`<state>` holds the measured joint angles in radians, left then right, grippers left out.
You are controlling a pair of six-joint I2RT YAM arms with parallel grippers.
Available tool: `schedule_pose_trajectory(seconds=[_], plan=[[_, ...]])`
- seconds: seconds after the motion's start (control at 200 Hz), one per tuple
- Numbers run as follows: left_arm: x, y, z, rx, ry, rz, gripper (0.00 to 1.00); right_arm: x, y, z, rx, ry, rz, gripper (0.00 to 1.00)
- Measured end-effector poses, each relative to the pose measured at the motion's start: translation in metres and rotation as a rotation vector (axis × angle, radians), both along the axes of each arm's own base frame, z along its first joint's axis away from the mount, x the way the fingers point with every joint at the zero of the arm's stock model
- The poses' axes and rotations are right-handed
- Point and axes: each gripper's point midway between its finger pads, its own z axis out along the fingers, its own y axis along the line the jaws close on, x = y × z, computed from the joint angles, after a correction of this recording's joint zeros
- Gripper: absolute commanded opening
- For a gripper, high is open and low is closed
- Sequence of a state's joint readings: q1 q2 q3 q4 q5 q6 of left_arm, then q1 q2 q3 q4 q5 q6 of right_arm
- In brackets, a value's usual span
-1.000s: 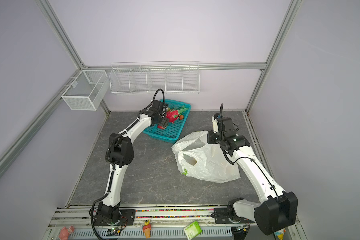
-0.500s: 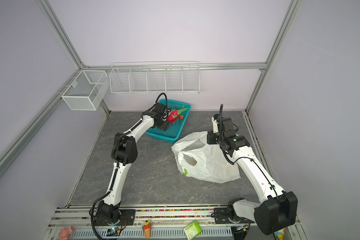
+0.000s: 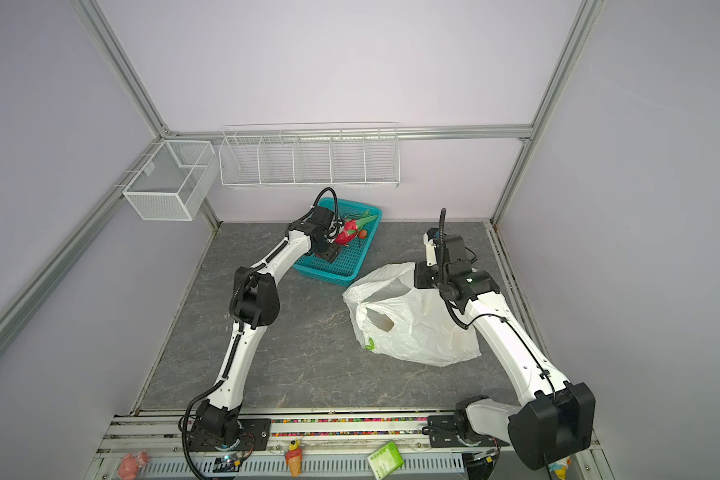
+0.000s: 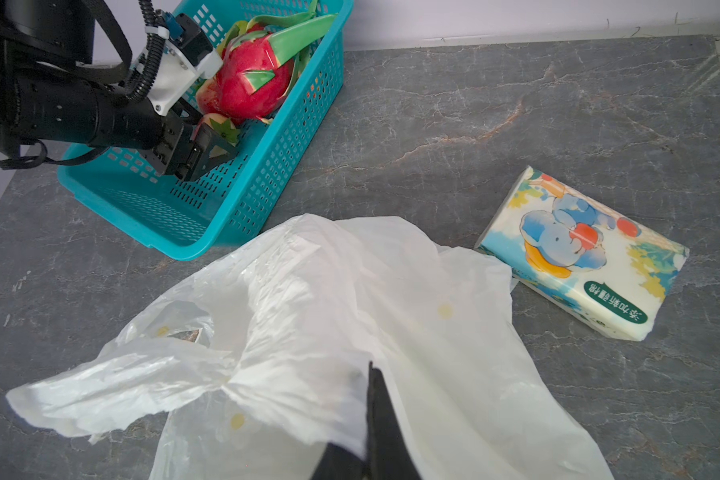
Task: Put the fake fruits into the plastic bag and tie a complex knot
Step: 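Lower the left gripper and grasp a strawberry in the basket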
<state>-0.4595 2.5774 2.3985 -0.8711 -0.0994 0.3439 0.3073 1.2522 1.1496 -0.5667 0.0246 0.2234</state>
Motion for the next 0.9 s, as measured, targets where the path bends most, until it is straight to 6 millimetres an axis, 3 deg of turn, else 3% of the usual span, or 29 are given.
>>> schedule_pose_trajectory(seconds=[0.315, 0.58, 0.79, 0.9], plan=[[-0.013, -0.005, -0.014, 0.028, 0.063, -0.054, 0.68, 0.0, 0.0, -0.001, 0.0, 0.002, 0.0, 0.06], [-0.012, -0.012, -0.006, 0.018, 0.047, -0.065, 0.47, 0.0, 0.0, -0.001, 0.0, 0.001, 0.0, 0.06], [-0.017, -0.021, -0.003, -0.014, 0.061, -0.054, 0.42, 0.0, 0.0, -0.001, 0.0, 0.001, -0.001, 0.06], [-0.025, -0.024, 0.015, -0.061, 0.066, -0.035, 0.39, 0.0, 0.0, -0.001, 0.0, 0.002, 0.0, 0.06]])
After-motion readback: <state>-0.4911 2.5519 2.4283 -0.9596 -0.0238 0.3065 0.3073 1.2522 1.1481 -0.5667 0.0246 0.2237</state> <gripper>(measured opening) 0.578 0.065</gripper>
